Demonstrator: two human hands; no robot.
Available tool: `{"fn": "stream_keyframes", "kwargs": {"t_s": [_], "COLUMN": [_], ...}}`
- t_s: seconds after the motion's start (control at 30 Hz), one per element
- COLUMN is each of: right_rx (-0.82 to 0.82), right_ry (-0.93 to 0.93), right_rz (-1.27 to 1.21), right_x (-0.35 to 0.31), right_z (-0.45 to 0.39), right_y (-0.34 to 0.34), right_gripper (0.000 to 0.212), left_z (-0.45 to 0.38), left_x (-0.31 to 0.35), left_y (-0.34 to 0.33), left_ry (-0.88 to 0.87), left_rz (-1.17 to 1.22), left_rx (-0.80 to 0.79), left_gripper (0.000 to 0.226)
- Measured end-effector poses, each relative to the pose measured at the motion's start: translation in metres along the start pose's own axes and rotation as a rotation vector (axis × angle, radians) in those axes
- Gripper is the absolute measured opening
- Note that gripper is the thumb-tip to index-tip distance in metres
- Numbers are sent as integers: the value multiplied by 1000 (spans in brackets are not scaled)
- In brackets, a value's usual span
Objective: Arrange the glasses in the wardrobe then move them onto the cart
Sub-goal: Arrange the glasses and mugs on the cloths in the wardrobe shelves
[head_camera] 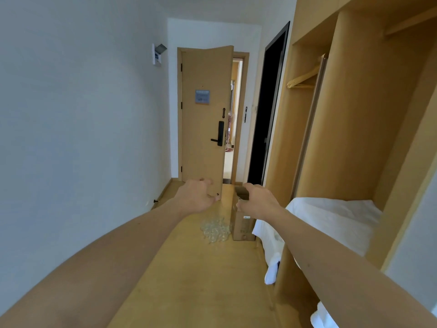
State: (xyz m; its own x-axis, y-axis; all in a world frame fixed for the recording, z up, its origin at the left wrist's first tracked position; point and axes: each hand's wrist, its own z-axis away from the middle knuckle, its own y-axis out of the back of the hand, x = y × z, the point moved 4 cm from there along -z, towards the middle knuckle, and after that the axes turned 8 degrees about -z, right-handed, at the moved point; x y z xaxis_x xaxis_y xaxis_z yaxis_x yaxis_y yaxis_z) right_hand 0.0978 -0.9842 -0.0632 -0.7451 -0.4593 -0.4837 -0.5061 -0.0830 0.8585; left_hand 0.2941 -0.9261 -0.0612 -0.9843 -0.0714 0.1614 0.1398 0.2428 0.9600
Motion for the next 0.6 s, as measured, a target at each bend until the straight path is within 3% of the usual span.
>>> {"fn": "stream_keyframes", "kwargs": {"t_s": [0.23, 0.53, 0.6], "right_rx": [-17, -17, 12], "right_ry": [-48, -89, -91], "right_rz": [0, 16, 27], "right_x": [38, 63, 65], "right_z": [-84, -188, -220], "right_y": [-12, -25, -27], "right_gripper": [74, 46, 57], "left_z": [-89, -200, -232], "left_x": [-8, -24, -35], "left_y": [-21, -40, -45], "left_ry": [-1, -106, -112], "left_rz": [-31, -60, -43], "left_rx": [-37, -34, -33], "left_gripper": [64, 58, 56]}}
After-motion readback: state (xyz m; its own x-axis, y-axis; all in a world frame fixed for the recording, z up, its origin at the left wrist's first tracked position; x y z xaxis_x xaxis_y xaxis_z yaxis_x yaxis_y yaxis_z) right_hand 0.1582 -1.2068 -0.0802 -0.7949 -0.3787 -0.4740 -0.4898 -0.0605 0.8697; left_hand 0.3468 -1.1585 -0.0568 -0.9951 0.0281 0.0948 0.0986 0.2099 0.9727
